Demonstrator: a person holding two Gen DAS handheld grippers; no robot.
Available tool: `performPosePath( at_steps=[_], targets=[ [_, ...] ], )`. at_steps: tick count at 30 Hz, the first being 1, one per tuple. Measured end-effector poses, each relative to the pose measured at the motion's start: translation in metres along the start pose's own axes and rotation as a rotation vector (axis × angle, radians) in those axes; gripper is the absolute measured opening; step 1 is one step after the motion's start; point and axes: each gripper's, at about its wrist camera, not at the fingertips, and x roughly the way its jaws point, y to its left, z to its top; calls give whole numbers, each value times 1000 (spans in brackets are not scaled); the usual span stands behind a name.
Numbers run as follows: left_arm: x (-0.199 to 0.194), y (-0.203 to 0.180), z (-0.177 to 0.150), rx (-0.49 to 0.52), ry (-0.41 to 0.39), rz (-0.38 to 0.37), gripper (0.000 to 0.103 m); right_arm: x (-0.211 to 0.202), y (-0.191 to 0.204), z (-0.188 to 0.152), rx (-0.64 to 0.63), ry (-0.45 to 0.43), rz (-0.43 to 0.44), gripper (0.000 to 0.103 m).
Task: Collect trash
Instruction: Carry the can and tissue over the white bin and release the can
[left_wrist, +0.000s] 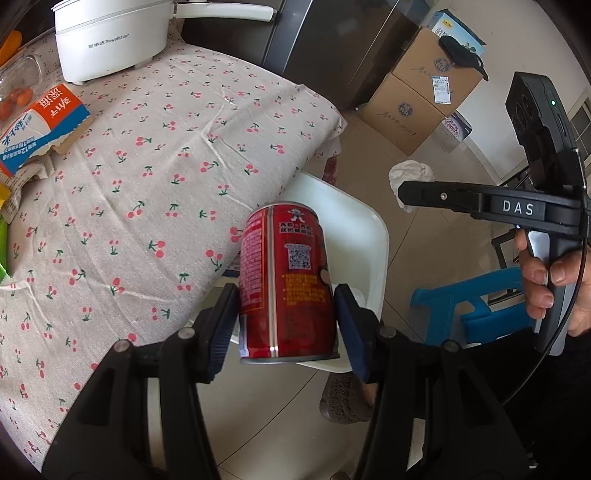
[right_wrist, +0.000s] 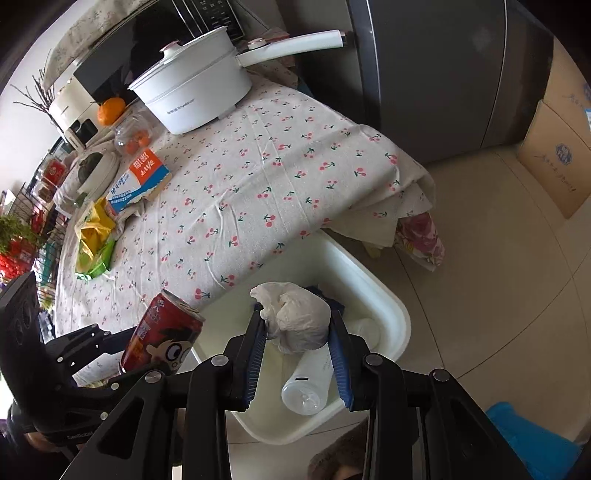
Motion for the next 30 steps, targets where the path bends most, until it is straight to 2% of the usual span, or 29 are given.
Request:
performPosePath(
  at_steps=[6, 8, 11, 16, 27, 30],
  targets=[
    [15, -6, 2, 43, 18, 31, 57, -2, -13, -2, 23, 3, -1, 35],
    [13, -6, 3, 51, 17, 55, 67, -2, -15, -2, 27, 3, -2, 35],
    [5, -3, 6, 51, -1, 70, 72, -1, -16, -3, 27, 10, -6, 35],
    [-14, 12, 8, 6, -40, 74, 81, 6, -10, -4, 12, 38, -14, 35],
    [-63, 58, -1, -87, -112, 154, 86, 28, 13, -1, -19, 105, -43, 36],
    [-75, 71, -5, -115, -130, 170, 87, 30, 18, 2, -15, 109, -55, 40]
  ],
)
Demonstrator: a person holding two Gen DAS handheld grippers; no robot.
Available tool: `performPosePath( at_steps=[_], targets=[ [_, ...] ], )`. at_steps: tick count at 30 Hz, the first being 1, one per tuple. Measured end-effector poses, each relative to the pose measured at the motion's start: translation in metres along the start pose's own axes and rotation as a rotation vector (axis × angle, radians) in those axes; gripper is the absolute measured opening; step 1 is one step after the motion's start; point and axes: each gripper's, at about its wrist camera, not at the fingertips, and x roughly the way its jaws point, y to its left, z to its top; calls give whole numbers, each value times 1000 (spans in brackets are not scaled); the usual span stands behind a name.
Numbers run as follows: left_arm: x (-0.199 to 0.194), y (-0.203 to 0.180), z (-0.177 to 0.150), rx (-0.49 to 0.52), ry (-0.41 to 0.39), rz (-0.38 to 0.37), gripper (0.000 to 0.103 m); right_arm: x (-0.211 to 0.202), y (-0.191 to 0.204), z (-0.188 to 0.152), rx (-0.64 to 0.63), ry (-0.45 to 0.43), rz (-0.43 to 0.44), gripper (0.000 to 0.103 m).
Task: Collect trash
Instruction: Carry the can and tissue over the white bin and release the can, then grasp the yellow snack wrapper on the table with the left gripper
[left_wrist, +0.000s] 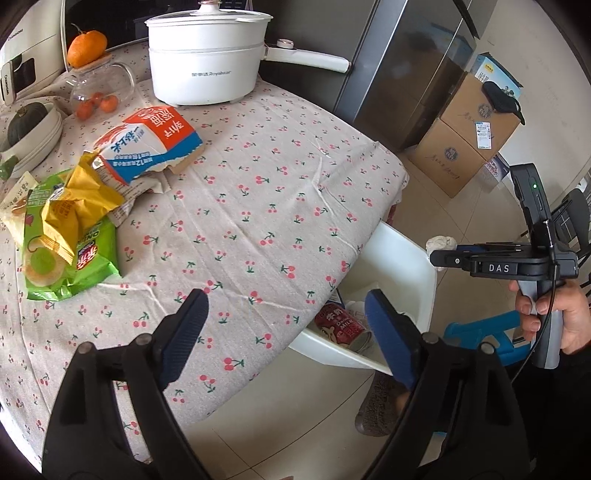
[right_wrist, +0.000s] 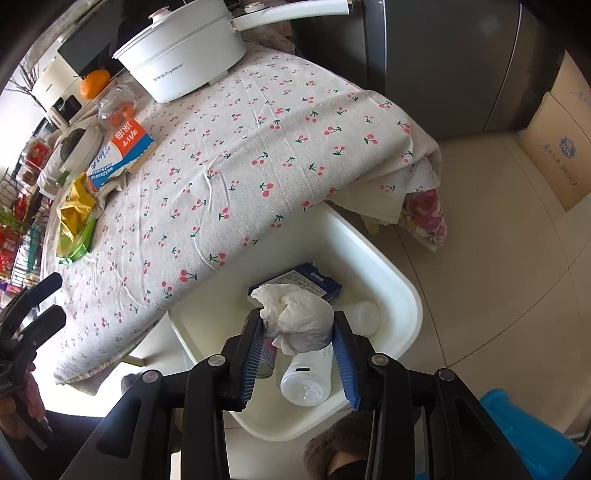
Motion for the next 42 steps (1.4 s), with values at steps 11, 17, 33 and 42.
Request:
performPosePath(
  at_steps=[11, 17, 33, 42],
  targets=[
    [-33, 52, -3, -93, -51, 72, 93, -15, 23, 14, 20, -48, 24, 72],
    [-54, 87, -4, -155, -84, 119, 95, -16, 45, 20, -23, -59, 5, 78],
    [-41, 185, 13, -279, -69, 196, 98, -1, 115, 53, -133, -48, 5, 83],
    [20, 182, 54, -46, -32, 255, 89, 17, 132, 70, -147, -14, -1, 83]
  ],
)
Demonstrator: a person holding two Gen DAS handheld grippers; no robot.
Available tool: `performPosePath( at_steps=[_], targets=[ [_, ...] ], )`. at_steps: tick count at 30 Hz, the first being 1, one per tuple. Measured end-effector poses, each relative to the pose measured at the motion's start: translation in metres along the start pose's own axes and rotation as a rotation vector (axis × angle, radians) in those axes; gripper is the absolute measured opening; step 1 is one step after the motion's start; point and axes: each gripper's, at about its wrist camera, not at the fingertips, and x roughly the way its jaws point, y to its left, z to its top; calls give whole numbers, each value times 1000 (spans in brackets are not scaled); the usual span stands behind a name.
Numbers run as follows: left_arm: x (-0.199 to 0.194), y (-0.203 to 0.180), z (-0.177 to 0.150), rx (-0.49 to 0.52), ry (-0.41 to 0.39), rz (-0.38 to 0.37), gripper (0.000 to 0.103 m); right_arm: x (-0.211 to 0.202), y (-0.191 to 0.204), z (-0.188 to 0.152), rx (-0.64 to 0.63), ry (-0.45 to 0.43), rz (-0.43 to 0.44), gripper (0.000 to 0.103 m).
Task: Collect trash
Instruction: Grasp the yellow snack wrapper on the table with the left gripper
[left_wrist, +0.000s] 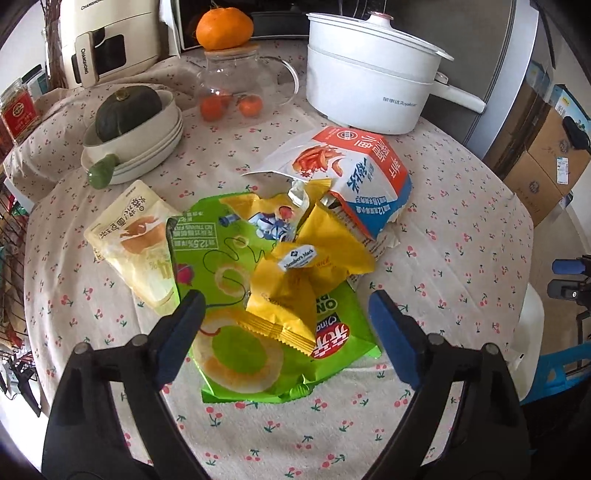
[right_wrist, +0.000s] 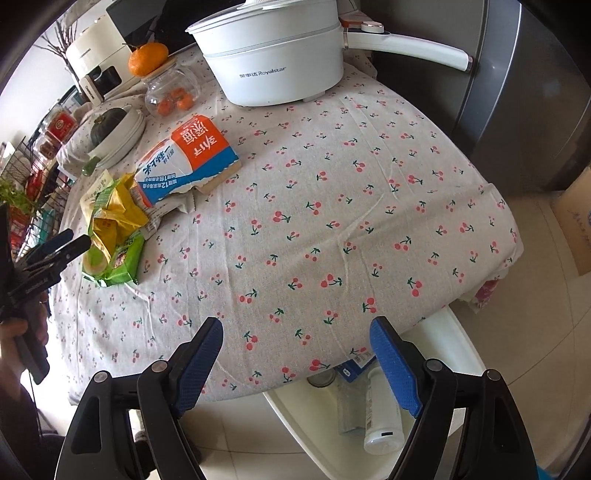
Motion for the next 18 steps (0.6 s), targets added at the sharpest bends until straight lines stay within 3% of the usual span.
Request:
performPosePath(
  at_steps=[3, 6, 8, 9, 12, 18],
  targets=[
    [14, -7, 8, 34, 12, 3, 88, 2, -1, 4, 1, 2, -13, 83],
    [28, -7, 9, 26, 44, -2, 74, 4, -3, 6, -2, 9, -18, 83],
    [35, -5, 7, 6, 74, -13, 46, 7, -2, 7, -6, 15, -24, 83],
    [37, -3, 5, -7, 87, -17, 41, 8, -2, 8, -7, 18, -27, 83],
    [31, -1, -4, -53, 93, -42, 11, 11, 2, 10, -5, 23, -28, 83],
    [-14, 16, -15, -163, 41, -62, 8, 16, 24, 14, -9, 21, 7, 83]
  ],
)
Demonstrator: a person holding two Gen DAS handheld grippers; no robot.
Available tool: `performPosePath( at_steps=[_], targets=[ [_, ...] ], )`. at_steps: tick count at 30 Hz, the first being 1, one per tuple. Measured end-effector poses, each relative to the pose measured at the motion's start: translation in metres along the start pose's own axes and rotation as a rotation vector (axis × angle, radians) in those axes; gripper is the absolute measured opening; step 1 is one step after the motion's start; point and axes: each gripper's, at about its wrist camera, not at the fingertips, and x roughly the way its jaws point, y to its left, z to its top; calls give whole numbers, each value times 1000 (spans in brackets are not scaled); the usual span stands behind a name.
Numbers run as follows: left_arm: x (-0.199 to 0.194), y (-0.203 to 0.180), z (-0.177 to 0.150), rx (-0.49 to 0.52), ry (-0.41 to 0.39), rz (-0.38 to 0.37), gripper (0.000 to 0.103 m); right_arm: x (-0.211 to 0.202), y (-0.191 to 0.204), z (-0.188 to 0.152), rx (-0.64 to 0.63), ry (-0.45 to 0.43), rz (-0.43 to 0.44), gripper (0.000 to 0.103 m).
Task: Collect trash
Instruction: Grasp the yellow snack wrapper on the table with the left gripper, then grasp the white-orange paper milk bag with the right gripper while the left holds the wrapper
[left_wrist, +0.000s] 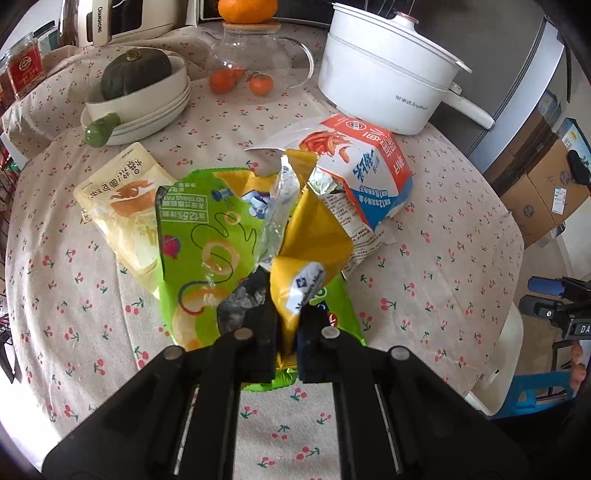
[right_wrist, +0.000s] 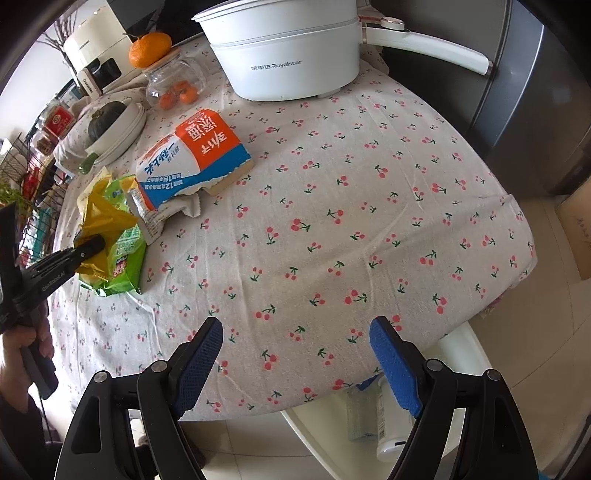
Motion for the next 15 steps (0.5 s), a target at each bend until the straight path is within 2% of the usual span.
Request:
performPosePath(
  at_steps=[7, 11, 12, 15],
  targets=[
    [-83, 22, -31, -169, -103, 43, 8, 14, 45, 8, -44, -16, 33, 83],
    [-104, 38, -44, -208, -156, 68, 8, 24, 74, 21, -75, -33, 29, 83],
    [-106, 44, -45, -226, -158, 64, 8, 26, 82, 27, -84, -41, 19, 83],
    [-106, 62, -45, -296, -154, -5, 8, 34, 111, 47, -116, -73, -23, 83]
  ],
)
